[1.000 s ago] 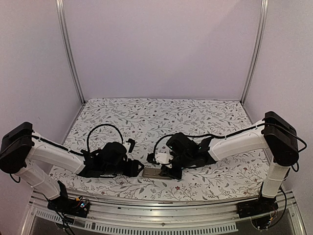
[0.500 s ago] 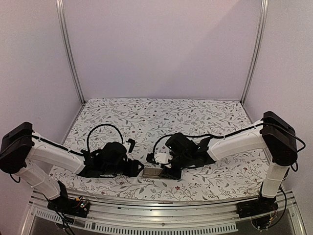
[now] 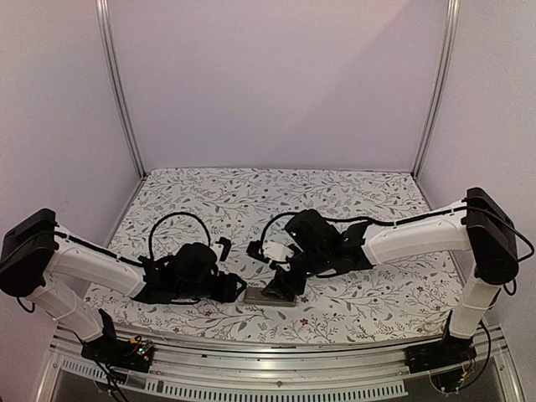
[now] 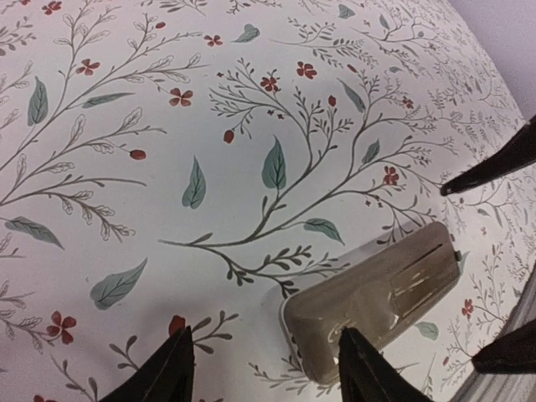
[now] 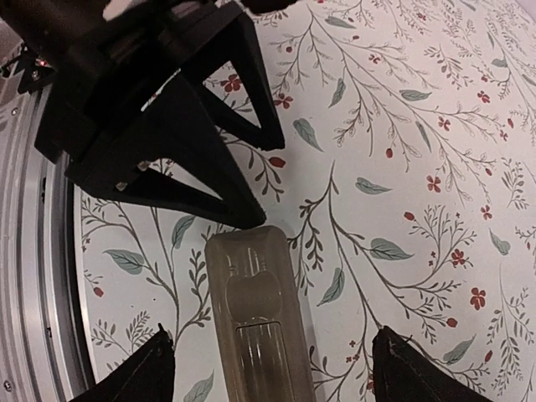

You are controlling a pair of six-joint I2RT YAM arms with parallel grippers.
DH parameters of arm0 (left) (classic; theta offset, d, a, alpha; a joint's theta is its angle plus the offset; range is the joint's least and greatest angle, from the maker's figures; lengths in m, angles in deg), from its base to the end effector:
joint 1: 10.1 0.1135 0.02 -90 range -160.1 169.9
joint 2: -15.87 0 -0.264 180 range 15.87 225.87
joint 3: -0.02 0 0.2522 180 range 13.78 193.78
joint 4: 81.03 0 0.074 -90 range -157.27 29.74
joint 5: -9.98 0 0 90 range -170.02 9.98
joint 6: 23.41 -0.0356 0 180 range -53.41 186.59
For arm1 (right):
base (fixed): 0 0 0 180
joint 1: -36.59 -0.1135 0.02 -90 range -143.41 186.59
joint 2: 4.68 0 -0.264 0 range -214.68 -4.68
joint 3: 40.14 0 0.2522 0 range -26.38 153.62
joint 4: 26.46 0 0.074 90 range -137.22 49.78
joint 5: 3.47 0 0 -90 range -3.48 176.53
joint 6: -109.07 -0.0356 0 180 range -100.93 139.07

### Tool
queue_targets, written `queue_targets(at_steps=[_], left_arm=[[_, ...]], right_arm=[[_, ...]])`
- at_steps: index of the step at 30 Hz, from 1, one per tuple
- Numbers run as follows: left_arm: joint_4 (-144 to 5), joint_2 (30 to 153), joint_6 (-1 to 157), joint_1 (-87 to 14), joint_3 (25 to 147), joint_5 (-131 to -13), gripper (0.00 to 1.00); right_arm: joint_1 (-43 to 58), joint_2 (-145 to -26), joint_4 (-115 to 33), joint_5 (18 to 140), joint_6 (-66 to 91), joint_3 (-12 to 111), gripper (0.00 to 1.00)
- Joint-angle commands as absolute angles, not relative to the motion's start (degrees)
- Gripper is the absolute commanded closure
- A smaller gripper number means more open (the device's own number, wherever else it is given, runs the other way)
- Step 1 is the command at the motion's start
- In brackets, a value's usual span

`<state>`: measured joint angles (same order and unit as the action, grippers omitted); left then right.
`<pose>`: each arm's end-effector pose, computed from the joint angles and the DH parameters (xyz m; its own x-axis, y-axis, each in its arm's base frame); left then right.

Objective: Load the batteries into the remote control
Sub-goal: Load the battery cover onto the remote control without the battery cover, then press the battery cover on the battery compartment.

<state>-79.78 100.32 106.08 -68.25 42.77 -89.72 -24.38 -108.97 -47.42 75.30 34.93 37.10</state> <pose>0.1437 -0.2199 0.1342 -0.7686 0.0492 -0.6379 0.3673 0.8503 -0.3769 0.1796 0.3379 0.1737 -0.0953 -0.7241 -0.6831 -0.9844 0.1707 -0.0436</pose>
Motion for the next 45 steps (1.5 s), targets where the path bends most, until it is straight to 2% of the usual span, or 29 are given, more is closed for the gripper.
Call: queue_targets(at_steps=[1,3,6,10,16,39,45], left_arm=[[-78.1,99.2,106.5,-69.2,42.6,-90.8,0.41],[-77.7,98.3,106.7,-69.2,42.0,-90.9,0.42],[-76.3,98.1,106.5,-69.4,41.8,-90.7,0.45],[-74.7,98.7,104.8,-70.9,42.3,-91.5,0.46],[-76.0,98.5,104.4,-71.2,41.1,-90.7,0.47],[-78.6,102.1,102.7,-71.2,41.6,-88.2,0.47],[-78.7,101.9,102.8,-71.2,41.3,-88.3,0.47]], right_arm=[[-19.7,-101.2,-47.5,72.4,24.6,38.2,0.22],[-17.0,-98.0,-48.6,73.5,13.9,37.0,0.26],[-15.4,-96.2,-55.2,76.8,1.4,36.9,0.39],[-15.7,-96.0,-59.0,73.1,-13.7,34.3,0.58],[-18.2,-97.1,-63.9,73.2,-22.9,33.9,0.71],[-20.3,-108.3,-64.4,70.9,-24.4,38.4,0.85],[-20.3,-109.4,-64.3,71.1,-24.1,39.1,0.92]])
